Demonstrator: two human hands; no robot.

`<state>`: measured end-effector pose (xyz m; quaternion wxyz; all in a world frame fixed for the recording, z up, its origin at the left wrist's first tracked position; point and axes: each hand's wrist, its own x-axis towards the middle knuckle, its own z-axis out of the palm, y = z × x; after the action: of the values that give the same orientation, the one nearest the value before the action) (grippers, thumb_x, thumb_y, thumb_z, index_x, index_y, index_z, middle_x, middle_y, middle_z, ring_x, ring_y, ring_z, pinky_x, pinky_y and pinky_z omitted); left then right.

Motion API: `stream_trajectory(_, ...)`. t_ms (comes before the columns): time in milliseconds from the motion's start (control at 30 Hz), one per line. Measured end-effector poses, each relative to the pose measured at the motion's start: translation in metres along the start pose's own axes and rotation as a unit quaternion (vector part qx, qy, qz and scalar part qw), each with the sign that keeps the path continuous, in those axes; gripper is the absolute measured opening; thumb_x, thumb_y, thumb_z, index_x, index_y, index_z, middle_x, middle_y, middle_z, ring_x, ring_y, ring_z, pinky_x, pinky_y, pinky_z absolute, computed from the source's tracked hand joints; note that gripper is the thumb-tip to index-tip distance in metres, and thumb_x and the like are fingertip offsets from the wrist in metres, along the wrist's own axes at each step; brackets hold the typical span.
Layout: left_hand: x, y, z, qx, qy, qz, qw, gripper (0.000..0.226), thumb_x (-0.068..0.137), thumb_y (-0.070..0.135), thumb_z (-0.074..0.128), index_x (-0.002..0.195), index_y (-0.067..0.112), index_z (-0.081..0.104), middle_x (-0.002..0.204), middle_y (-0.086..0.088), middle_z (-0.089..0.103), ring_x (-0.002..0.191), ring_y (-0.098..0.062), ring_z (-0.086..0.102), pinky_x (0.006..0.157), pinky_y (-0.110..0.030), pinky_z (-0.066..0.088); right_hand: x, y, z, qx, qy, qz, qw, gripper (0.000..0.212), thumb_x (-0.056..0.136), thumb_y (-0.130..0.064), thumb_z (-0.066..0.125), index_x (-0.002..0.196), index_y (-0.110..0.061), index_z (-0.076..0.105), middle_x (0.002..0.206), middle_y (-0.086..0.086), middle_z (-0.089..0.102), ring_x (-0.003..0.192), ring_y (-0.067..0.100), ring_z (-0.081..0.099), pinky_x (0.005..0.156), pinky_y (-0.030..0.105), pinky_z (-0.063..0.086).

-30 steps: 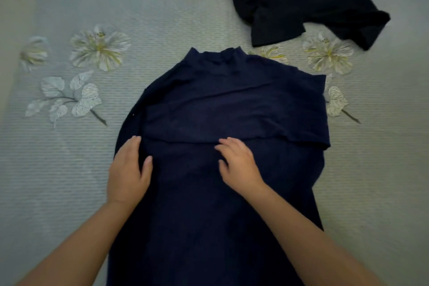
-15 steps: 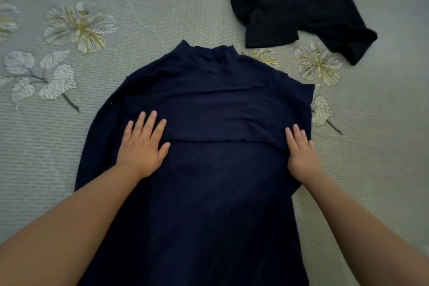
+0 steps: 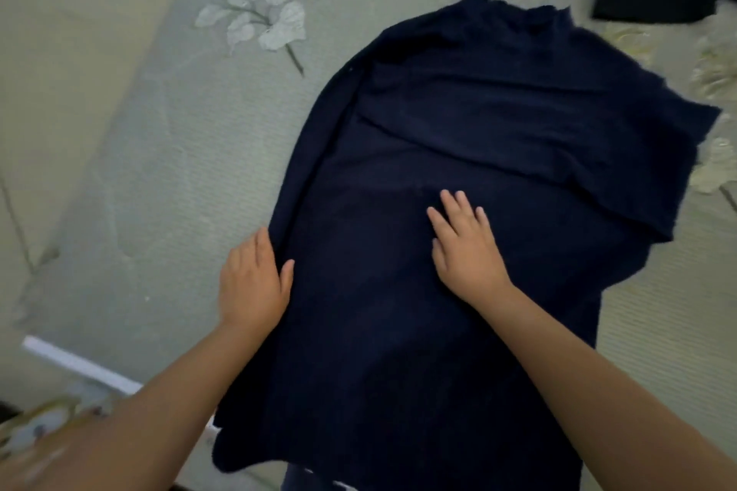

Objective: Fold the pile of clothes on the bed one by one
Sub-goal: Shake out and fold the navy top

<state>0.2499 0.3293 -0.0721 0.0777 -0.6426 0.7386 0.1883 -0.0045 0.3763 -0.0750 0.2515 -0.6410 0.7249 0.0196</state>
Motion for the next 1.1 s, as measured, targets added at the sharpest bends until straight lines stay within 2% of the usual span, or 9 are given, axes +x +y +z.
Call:
stream_trajectory(133, -0.037, -0.019, 0.005, -0.083, -0.016, -0.108, 0.990, 0.025, 0.091, 0.012, 0.051, 0.102, -0.010, 0.058, 0.095, -0.029, 0.059, 0.088, -0.040, 0.055, 0.073, -0.044, 0.040, 0.012, -0.037, 0.004, -0.017, -0.042, -0.084, 0.995, 0.047, 0.098, -0.019, 0.033, 0.144, -0.013, 0.025, 0.155, 0.005, 0.009, 0.143, 0.020, -0.002, 0.115, 0.035, -0.003)
stream_trajectory(233, -0.038, -0.028, 0.000, -0.244, 0.052, -0.164, 0.954, 0.024, 0.094, 0.011, 0.046, 0.086, -0.008, 0.057, 0.086, -0.026, 0.061, 0.076, -0.031, 0.054, 0.066, -0.033, 0.033, 0.026, -0.057, -0.006, -0.028, -0.037, -0.106, 0.993, 0.045, 0.098, -0.017, 0.035, 0.142, -0.011, 0.029, 0.153, 0.005, 0.018, 0.143, 0.020, 0.003, 0.115, 0.036, 0.002)
stream_trajectory(433, 0.025, -0.064, -0.050, -0.348, 0.173, -0.194, 0.900, 0.021, 0.096, 0.012, 0.041, 0.088, -0.002, 0.054, 0.088, -0.021, 0.057, 0.075, -0.021, 0.044, 0.057, -0.021, 0.022, 0.077, -0.099, -0.041, -0.039, -0.002, -0.110, 0.993, 0.044, 0.097, -0.009, 0.036, 0.140, -0.006, 0.031, 0.147, 0.011, 0.032, 0.139, 0.024, 0.020, 0.114, 0.035, 0.015)
stream_trajectory(600, 0.101, -0.120, -0.086, -0.334, 0.221, -0.233, 0.886, 0.024, 0.096, 0.019, 0.040, 0.101, -0.001, 0.053, 0.101, -0.020, 0.057, 0.093, -0.032, 0.053, 0.070, -0.029, 0.031, 0.144, -0.130, -0.063, -0.063, 0.071, -0.037, 0.995, 0.044, 0.096, -0.008, 0.035, 0.140, -0.005, 0.031, 0.134, 0.017, 0.045, 0.121, 0.032, 0.041, 0.095, 0.040, 0.036)
stream_trajectory(700, 0.120, -0.138, -0.076, -0.304, 0.156, -0.212, 0.916, 0.036, 0.094, 0.024, 0.046, 0.122, 0.002, 0.046, 0.121, -0.020, 0.051, 0.108, -0.034, 0.049, 0.085, -0.039, 0.039, 0.190, -0.138, -0.071, -0.110, 0.101, 0.006, 0.989, 0.049, 0.094, -0.007, 0.037, 0.142, -0.008, 0.028, 0.147, 0.013, 0.029, 0.126, 0.034, 0.035, 0.094, 0.042, 0.037)
stream_trajectory(800, 0.118, -0.141, -0.054, -0.249, 0.149, -0.159, 0.944, 0.038, 0.092, 0.026, 0.048, 0.119, 0.000, 0.047, 0.111, -0.023, 0.054, 0.100, -0.037, 0.051, 0.081, -0.043, 0.040, 0.231, -0.141, -0.080, -0.114, 0.082, 0.091, 0.986, 0.057, 0.090, -0.002, 0.040, 0.143, -0.014, 0.023, 0.151, 0.012, 0.017, 0.125, 0.036, 0.036, 0.091, 0.040, 0.038)
stream_trajectory(933, 0.129, -0.149, -0.045, -0.237, 0.176, -0.129, 0.947, 0.029, 0.094, 0.018, 0.042, 0.108, -0.004, 0.054, 0.100, -0.025, 0.058, 0.087, -0.039, 0.054, 0.069, -0.040, 0.036, 0.273, -0.143, -0.087, -0.146, -0.028, 0.139, 0.979, 0.041, 0.087, 0.000, 0.042, 0.128, -0.003, 0.044, 0.130, 0.022, 0.045, 0.114, 0.037, 0.047, 0.085, 0.035, 0.039)
stream_trajectory(1033, 0.147, -0.148, -0.053, -0.320, 0.209, -0.112, 0.917, 0.028, 0.096, 0.019, 0.038, 0.107, -0.001, 0.053, 0.102, -0.021, 0.058, 0.088, -0.034, 0.053, 0.068, -0.034, 0.032, 0.290, -0.146, -0.092, -0.117, 0.090, 0.146, 0.978, 0.030, 0.085, 0.005, 0.040, 0.111, 0.005, 0.055, 0.117, 0.025, 0.054, 0.106, 0.037, 0.051, 0.078, 0.033, 0.038)
stream_trajectory(1100, 0.162, -0.148, -0.059, -0.339, 0.221, -0.106, 0.908, 0.027, 0.096, 0.020, 0.038, 0.107, 0.000, 0.053, 0.105, -0.019, 0.057, 0.090, -0.031, 0.052, 0.069, -0.034, 0.034, 0.299, -0.147, -0.097, -0.067, 0.162, 0.155, 0.972, 0.032, 0.087, 0.004, 0.038, 0.114, 0.003, 0.054, 0.122, 0.024, 0.051, 0.109, 0.036, 0.049, 0.083, 0.031, 0.037)
